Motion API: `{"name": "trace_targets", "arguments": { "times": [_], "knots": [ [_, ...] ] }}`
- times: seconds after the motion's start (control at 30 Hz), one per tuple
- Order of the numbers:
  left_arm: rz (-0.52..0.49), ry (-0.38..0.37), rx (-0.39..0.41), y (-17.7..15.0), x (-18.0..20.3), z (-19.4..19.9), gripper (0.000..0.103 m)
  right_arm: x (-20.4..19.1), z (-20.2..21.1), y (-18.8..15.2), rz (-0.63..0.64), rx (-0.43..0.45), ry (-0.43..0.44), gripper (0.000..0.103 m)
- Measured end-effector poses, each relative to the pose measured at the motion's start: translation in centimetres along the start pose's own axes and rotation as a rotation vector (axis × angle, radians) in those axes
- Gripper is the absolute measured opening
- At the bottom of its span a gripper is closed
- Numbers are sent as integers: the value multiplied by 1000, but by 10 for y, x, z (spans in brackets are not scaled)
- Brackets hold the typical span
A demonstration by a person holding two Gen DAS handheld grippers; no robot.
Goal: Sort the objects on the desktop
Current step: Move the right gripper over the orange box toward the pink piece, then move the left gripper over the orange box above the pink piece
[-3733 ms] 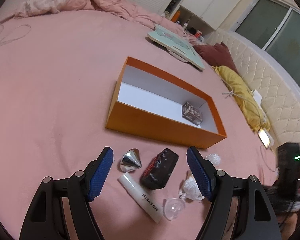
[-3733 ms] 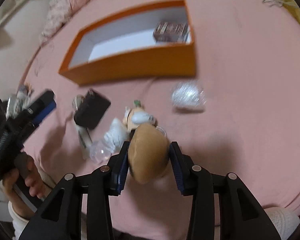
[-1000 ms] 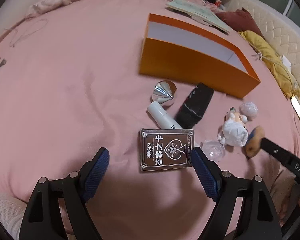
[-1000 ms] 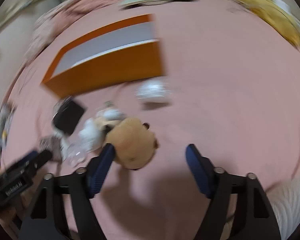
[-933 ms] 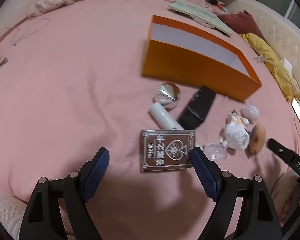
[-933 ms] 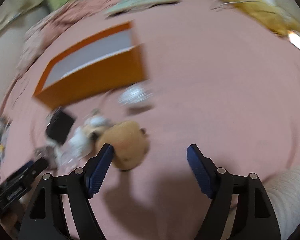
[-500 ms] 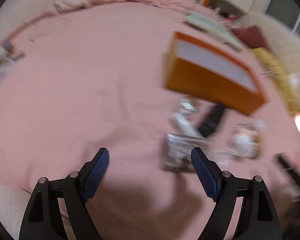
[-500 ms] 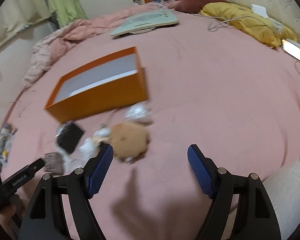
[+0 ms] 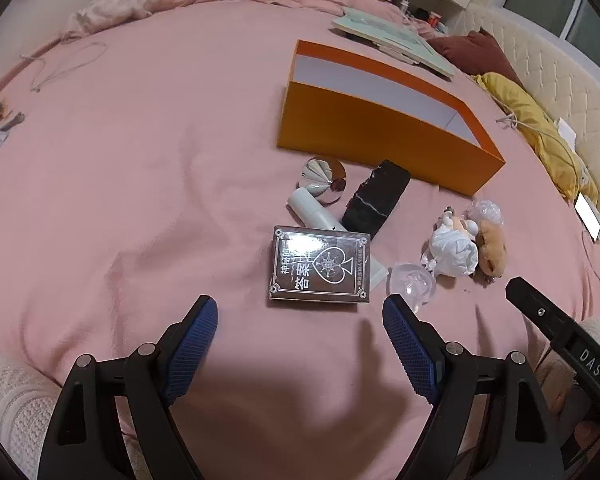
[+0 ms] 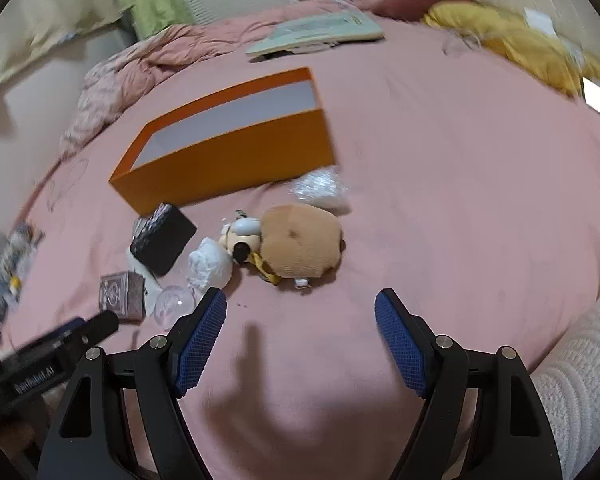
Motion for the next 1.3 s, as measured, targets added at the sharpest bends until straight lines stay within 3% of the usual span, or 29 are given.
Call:
{"name": "trace_targets", "arguments": {
  "times": [0.2,0.33,0.43,0.5,0.63,0.73,0.87,0.97,1.13,1.3],
  "knots": [
    [49,-23,2,-2,7,-1,84,2,4,2,-40,3,20,77],
    [69,-46,-1,-1,10,-2,84,-6,6,11,-30,-9,82,77],
    [76,-59,-5,-1,13,-6,84,-19,7,42,-17,-46,154,77],
    [82,-70,-11,-1,15,-10,84,-35,8,82,56,-53,163,77],
    [90,-80,-17,-1,17,-16,84,-74,-15,159,189,-191,165,77],
    [117,-103,-12,2,15,-17,84,-86,-62,183,229,-401,137,77],
    [160,-132,-9,6,12,-20,84,-82,-121,172,184,-583,85,77],
    [173,-143,-12,8,11,-23,84,-70,-153,151,165,-665,24,77],
    [181,-158,-19,8,15,-22,84,-68,-183,121,354,-740,-123,77],
    [174,-161,-25,6,21,-23,84,-80,-189,106,399,-764,-114,77]
  ]
}}
Point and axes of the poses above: each gripper's, at about its wrist camera, not at the fingertips, and z roughly against the way its jaws point, x to its right, y to its top, the point moved 6 cm from there along -z, roughly the way its jaws point, and after that the axes turned 7 degrees about x, right-handed, at the moved point
